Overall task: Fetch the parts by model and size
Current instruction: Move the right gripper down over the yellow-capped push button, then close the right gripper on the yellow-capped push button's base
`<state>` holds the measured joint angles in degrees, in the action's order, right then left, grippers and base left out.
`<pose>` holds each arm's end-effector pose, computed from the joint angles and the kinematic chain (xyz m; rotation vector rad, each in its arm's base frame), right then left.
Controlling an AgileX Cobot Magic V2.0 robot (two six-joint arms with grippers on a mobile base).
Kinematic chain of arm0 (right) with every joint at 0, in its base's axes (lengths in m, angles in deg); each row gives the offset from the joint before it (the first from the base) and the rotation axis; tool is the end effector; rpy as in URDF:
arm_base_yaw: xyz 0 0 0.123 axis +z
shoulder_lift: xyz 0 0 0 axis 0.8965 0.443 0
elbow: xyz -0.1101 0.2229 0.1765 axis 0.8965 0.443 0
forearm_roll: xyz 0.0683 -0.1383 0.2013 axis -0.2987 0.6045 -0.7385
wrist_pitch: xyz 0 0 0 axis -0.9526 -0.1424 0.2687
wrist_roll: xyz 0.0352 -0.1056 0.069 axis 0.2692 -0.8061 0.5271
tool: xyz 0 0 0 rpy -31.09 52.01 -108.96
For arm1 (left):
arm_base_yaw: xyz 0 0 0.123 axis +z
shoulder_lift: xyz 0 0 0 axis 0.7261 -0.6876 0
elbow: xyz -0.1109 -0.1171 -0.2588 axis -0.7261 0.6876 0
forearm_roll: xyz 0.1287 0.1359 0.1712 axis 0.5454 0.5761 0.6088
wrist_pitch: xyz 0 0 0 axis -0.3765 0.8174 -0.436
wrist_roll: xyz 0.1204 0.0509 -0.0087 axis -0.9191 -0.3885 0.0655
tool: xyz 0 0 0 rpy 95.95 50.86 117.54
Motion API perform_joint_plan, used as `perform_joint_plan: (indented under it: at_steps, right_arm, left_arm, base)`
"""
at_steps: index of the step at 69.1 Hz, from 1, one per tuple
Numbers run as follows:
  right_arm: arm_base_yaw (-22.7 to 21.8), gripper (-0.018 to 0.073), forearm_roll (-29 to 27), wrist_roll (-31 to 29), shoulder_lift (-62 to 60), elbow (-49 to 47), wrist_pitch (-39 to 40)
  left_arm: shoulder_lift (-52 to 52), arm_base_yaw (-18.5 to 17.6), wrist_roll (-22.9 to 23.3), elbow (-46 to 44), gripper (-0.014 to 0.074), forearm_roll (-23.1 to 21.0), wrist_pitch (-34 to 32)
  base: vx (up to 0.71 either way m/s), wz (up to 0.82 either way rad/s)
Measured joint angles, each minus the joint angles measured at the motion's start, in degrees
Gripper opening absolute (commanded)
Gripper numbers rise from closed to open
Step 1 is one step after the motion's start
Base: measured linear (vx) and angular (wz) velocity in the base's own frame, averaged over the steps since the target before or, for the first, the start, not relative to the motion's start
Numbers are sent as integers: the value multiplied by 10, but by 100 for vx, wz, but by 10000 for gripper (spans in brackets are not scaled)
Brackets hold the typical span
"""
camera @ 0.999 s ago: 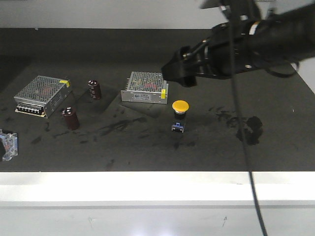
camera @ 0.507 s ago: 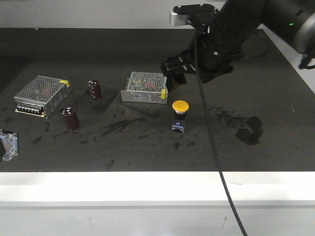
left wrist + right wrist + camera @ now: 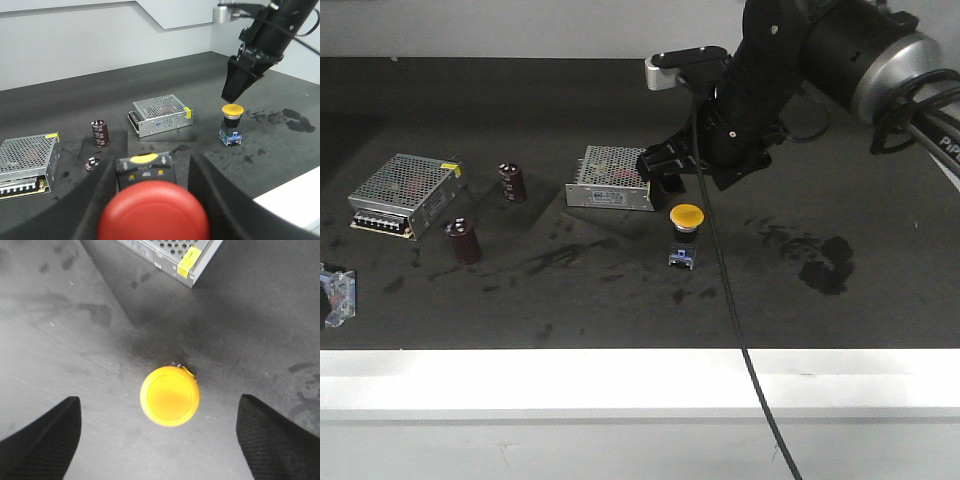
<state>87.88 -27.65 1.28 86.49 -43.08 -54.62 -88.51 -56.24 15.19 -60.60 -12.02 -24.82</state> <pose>0.4176 0.1973 0.3017 -0.6184 2.6893 0.2048 0.1008 -0.0525 0.3274 0.4355 1.6247 -0.2673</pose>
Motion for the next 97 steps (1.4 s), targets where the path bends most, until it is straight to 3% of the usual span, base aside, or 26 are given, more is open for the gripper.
perform_joint_plan:
  at_steps: [55,68,82,97]
  right_arm:
    - [0,567,16,-16,93,1,1]
    - [0,388,16,-16,96,1,1]
    - [0,-4,16,-16,96,1,2]
    - [0,-8,16,-16,96,1,2]
  left_arm:
    - [0,0,0,0,-8,0,0]
    - [0,0,0,0,-8,0,0]
    - [0,0,0,0,-8,1,0]
    - [0,0,0,0,-8,1,0]
  base:
    - [0,0]
    - [0,0]
    - [0,0]
    - [0,0]
